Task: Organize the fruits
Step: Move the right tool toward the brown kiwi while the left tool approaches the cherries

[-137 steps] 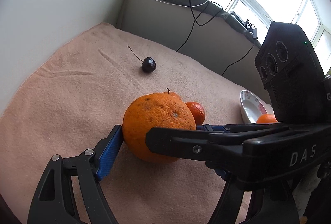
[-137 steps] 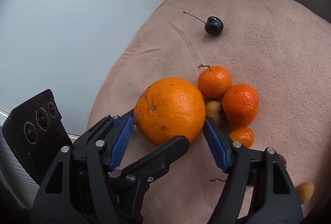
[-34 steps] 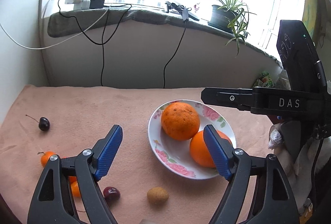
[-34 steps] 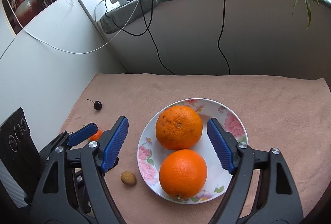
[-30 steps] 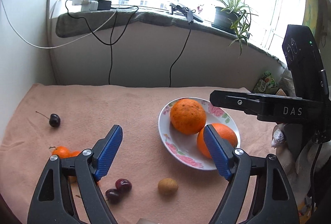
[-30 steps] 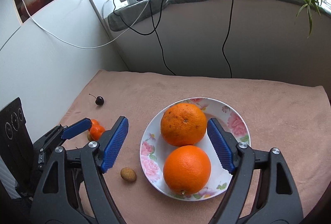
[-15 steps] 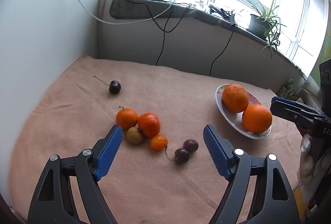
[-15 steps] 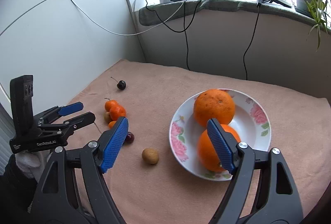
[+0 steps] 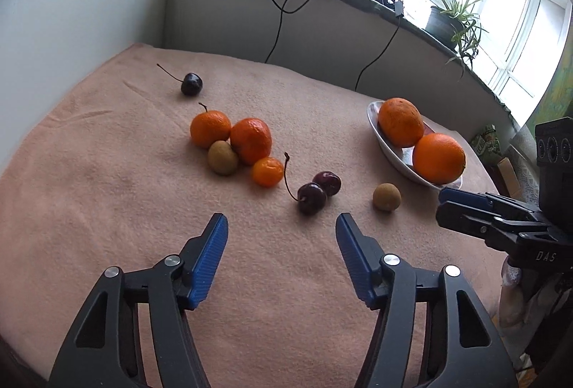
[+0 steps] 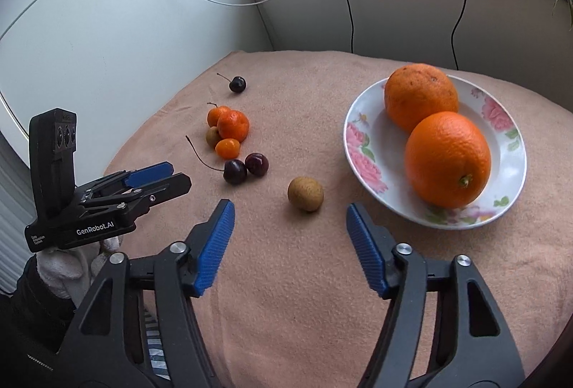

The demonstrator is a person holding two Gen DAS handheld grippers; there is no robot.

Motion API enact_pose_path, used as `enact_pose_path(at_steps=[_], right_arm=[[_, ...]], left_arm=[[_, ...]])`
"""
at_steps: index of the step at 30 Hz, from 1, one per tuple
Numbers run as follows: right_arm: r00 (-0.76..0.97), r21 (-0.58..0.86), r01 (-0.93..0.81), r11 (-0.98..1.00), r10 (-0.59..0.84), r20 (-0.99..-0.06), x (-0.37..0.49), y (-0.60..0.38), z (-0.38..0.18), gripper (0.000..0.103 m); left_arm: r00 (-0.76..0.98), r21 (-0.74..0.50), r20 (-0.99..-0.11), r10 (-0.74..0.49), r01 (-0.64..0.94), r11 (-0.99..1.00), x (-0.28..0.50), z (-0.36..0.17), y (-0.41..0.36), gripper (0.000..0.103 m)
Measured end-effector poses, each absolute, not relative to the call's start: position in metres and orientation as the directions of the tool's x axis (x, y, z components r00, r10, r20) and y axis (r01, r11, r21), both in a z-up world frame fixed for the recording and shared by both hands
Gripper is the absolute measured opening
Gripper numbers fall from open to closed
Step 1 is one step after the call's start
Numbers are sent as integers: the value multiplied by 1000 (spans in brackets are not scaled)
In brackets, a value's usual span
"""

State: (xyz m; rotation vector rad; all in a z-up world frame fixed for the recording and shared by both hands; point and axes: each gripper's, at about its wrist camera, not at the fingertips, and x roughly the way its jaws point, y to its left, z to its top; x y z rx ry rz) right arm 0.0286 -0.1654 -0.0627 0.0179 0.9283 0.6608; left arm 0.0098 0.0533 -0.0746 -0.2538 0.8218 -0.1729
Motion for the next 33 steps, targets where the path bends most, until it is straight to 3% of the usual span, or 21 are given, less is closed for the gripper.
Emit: enact_pose_path(at_steps=[3,7,20,33], right_arm=[[402,292,-518,804,530,-746,32,-162,-72,63],[382,299,-507,808,522,-763,40,-155,-83,53],[374,285,-495,821,497,-783,59,-144,-96,53],[374,269,-500,823,485,-790,66,-139,-99,43]], left_arm=[[656,-307,-703,-274,68,949,14,-78,49,54],[641,-307,-716,-276,66,949,22,-82,44,53],[622,-279,-731,-283,106,954,44,-86,29,48],[611,-256,-743,-273,118,959,53,-90,22,30]])
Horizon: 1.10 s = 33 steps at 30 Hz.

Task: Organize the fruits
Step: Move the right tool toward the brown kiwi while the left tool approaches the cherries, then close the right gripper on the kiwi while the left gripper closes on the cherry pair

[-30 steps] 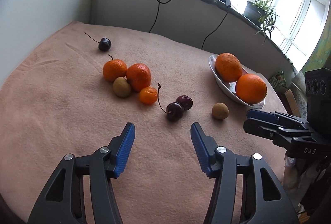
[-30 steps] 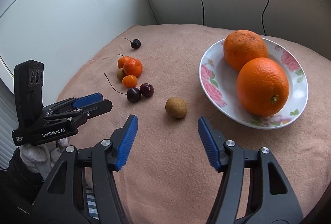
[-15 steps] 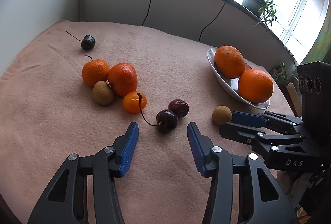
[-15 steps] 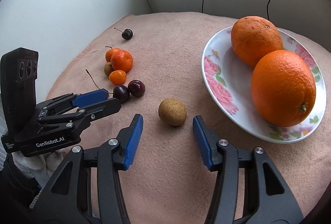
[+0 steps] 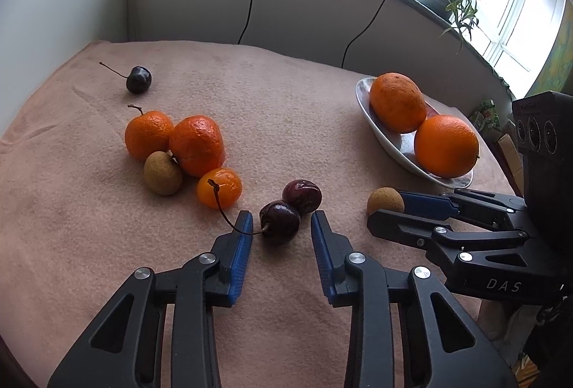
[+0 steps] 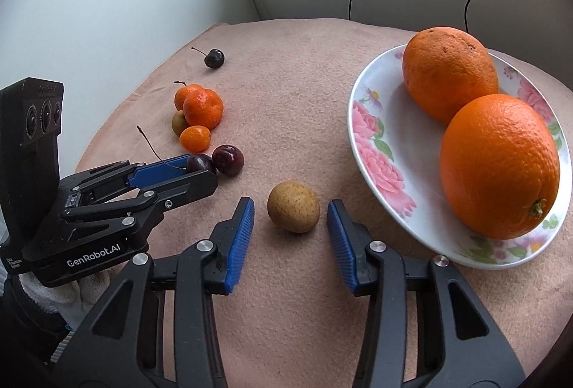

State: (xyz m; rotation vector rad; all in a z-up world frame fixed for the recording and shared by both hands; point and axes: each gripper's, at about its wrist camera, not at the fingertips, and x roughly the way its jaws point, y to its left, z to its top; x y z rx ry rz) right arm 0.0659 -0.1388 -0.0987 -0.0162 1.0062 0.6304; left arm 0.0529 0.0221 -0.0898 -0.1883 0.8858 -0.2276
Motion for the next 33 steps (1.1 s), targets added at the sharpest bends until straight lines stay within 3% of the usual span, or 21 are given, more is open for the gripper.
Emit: enact_pose_path(at_steps=[8,14,33], right_arm=[[377,270,-493,827,483,-790,67,-141,-99,36],[376,270,-496,825,485,-789,67,-140,-100,31],[385,294,-492,819,508,-770,66,-145,-93,30]], left_arm=[[619,-254,-737,-271,118,960,53,-90,20,21],[622,-257,-734,-273,118,959,53,-90,20,21],[636,-279,-714,-292,125,952,48,-84,21,21]])
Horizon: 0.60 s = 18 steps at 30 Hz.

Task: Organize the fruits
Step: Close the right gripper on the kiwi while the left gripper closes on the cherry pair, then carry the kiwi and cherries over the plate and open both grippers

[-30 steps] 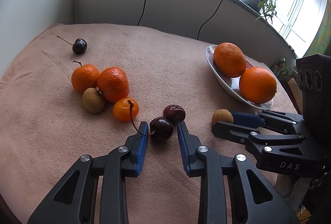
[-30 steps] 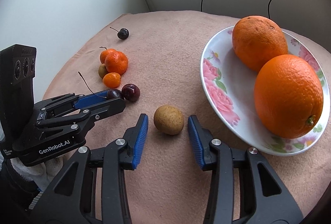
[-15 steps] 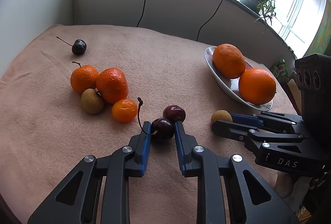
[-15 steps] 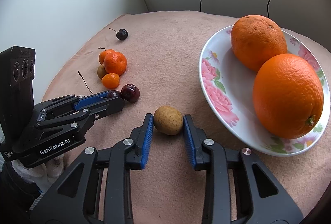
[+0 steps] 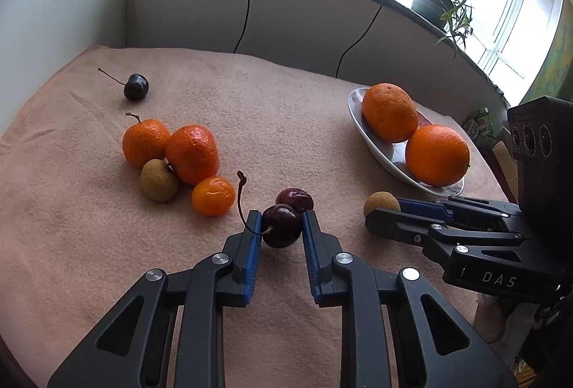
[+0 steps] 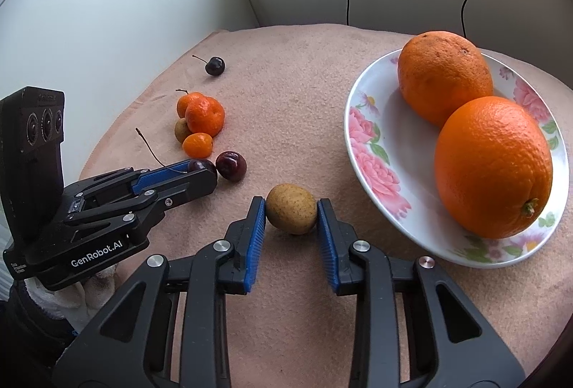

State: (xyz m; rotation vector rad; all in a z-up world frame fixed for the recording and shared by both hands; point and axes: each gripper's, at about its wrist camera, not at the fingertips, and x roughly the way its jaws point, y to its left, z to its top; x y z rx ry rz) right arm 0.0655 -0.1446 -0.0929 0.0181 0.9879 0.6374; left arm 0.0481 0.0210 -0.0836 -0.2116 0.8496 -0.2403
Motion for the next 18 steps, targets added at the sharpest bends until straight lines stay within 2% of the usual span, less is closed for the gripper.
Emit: enact_pose_path(at_steps=[18], right_arm=[[474,311,-470,826,534,-700,67,-182,-46,30]], left_arm=[[656,-303,-658,-369,218,928,72,-56,-14,21]])
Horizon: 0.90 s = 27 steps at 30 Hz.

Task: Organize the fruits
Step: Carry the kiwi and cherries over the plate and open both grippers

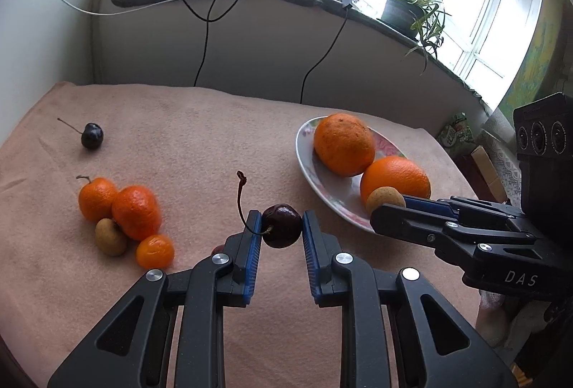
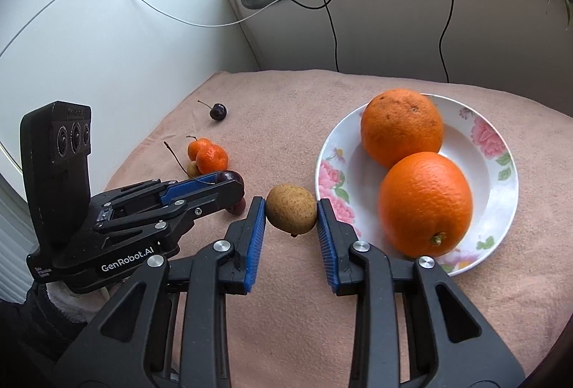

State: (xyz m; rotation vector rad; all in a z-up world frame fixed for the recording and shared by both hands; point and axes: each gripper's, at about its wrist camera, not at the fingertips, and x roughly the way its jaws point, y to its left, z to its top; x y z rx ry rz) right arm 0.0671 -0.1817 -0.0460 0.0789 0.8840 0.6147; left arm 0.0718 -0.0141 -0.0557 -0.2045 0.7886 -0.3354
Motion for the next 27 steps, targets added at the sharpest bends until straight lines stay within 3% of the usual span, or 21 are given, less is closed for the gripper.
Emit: enact_pose_path(at_steps=[15,27], right_arm=[[590,310,-363,879,474,-654,90,-249,-18,30],[586,301,-243,922,387,-712,116,-291,-50,30]], left_arm=[[629,-300,-651,-425,301,905,94,-51,-65,21],[600,-270,-679,-423,331,904,101,-58,-82,21]])
